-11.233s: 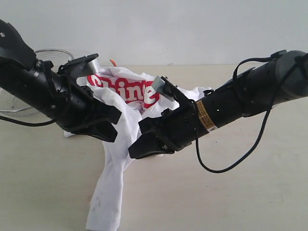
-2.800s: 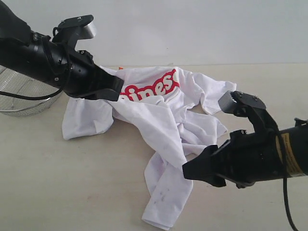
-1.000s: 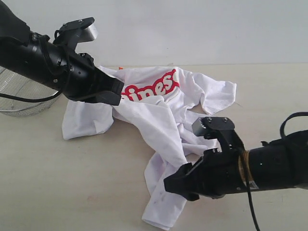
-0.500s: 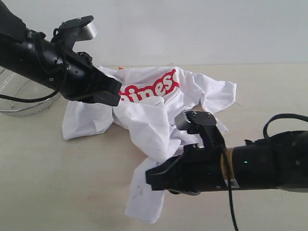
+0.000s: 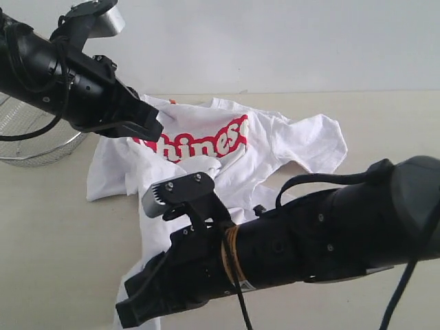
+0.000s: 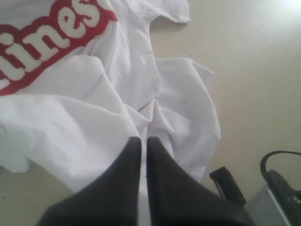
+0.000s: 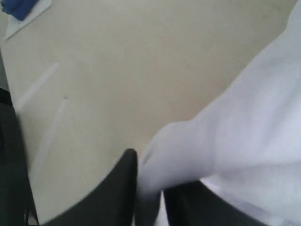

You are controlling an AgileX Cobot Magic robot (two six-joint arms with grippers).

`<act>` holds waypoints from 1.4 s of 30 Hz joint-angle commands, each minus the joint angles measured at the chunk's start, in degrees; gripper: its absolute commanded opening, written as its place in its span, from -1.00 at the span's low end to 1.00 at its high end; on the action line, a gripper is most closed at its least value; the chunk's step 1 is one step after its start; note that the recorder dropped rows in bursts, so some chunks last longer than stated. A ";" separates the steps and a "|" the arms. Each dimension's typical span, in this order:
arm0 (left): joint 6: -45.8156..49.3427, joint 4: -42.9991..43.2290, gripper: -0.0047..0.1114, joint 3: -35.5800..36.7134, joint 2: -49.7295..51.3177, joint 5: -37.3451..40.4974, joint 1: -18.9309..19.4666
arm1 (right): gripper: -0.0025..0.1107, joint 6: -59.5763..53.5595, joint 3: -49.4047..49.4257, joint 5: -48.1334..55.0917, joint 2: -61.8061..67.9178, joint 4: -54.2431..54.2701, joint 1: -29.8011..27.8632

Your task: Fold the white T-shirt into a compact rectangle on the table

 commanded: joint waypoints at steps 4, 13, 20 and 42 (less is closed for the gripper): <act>-0.20 1.08 -0.84 0.32 -0.53 0.78 -0.22 | 0.52 3.28 -0.48 -1.16 1.15 -0.84 0.18; -0.20 1.29 -0.84 0.32 -0.53 1.22 -0.22 | -0.67 2.13 -0.77 14.08 -9.16 -0.79 -0.84; -0.20 1.29 -0.84 0.32 -0.53 1.12 -0.22 | -0.70 6.17 -1.45 -3.21 -7.65 -1.90 -0.73; -3.01 5.80 -0.84 0.32 -0.53 4.35 -0.22 | -0.96 42.00 -5.55 5.95 -8.02 -43.29 -28.22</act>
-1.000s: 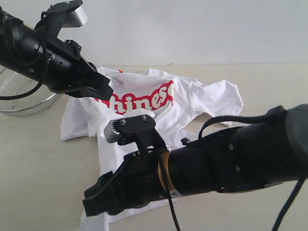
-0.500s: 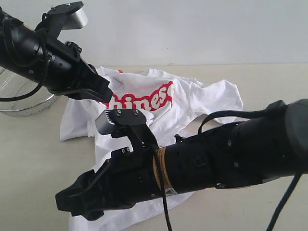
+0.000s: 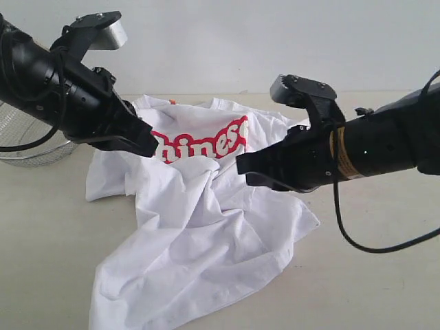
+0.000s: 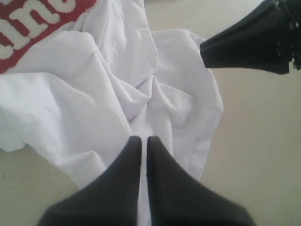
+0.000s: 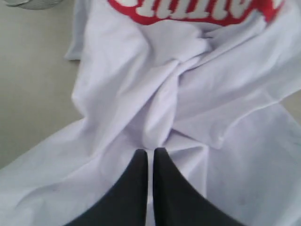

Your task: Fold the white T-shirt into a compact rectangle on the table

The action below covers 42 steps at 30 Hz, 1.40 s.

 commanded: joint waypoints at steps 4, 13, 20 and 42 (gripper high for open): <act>-4.66 4.81 -0.84 0.32 -0.53 -0.79 -0.22 | -0.96 -1.01 -2.58 4.15 8.32 -2.57 -2.55; -12.02 13.78 -0.84 0.32 0.77 -2.92 -0.22 | -0.96 -3.68 -2.58 11.65 12.08 -2.57 -2.55; -12.13 13.78 -0.84 0.32 3.30 -4.38 -0.22 | -0.96 -4.44 -1.37 14.85 14.71 -2.57 -2.55; -12.12 12.59 -0.84 0.32 4.29 -3.93 -0.22 | -0.96 -0.40 14.71 14.13 15.04 -2.57 -2.55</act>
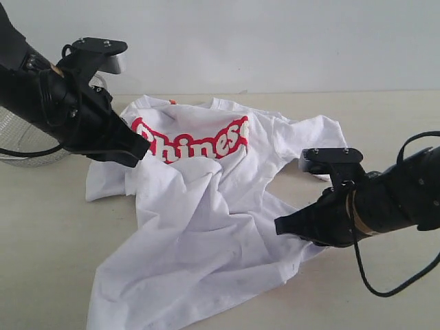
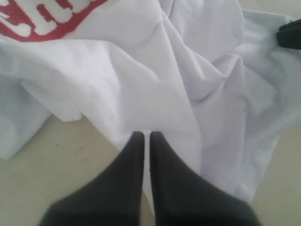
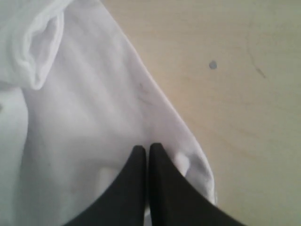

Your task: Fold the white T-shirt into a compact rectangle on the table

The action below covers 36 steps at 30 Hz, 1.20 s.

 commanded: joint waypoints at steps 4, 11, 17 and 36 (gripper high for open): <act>-0.61 -0.56 -0.84 0.32 0.07 -0.12 -0.22 | -0.96 3.26 9.57 -0.19 0.12 -1.66 -0.26; -0.46 -0.44 -0.84 0.32 0.07 -0.12 -0.22 | -0.96 6.19 15.15 0.06 -6.79 -1.66 -0.26; -0.34 -0.44 -0.84 0.32 0.07 -0.12 -0.22 | -0.96 6.79 19.06 0.24 -9.05 -1.66 -0.26; -0.87 2.17 -0.84 0.32 -2.13 -0.12 -0.10 | -0.96 9.59 22.98 -5.90 -24.80 -1.66 -0.26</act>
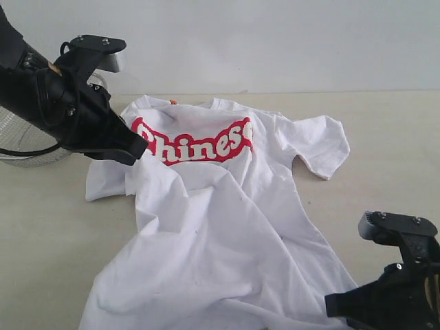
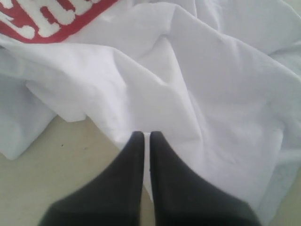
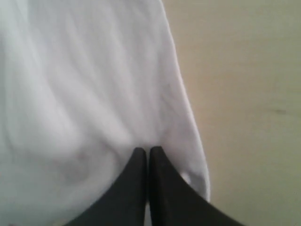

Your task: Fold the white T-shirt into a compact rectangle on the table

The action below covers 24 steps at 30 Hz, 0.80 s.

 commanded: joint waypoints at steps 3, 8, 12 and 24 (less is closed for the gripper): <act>-1.42 2.14 -0.84 0.32 -2.30 -0.22 -0.10 | -0.96 0.16 1.35 -1.41 -9.08 -1.28 -0.02; -1.42 2.14 -0.84 0.32 -2.28 -1.26 -0.10 | -0.96 0.16 -0.15 -0.41 -12.94 -0.25 -0.02; -2.47 2.14 -0.84 0.32 -2.16 -5.93 -0.10 | -0.96 -0.35 -10.06 2.80 -11.92 -1.41 -0.02; -3.73 1.76 -0.84 -4.48 9.32 -18.31 3.08 | -0.96 -1.74 -45.08 -6.72 14.47 -1.41 -7.11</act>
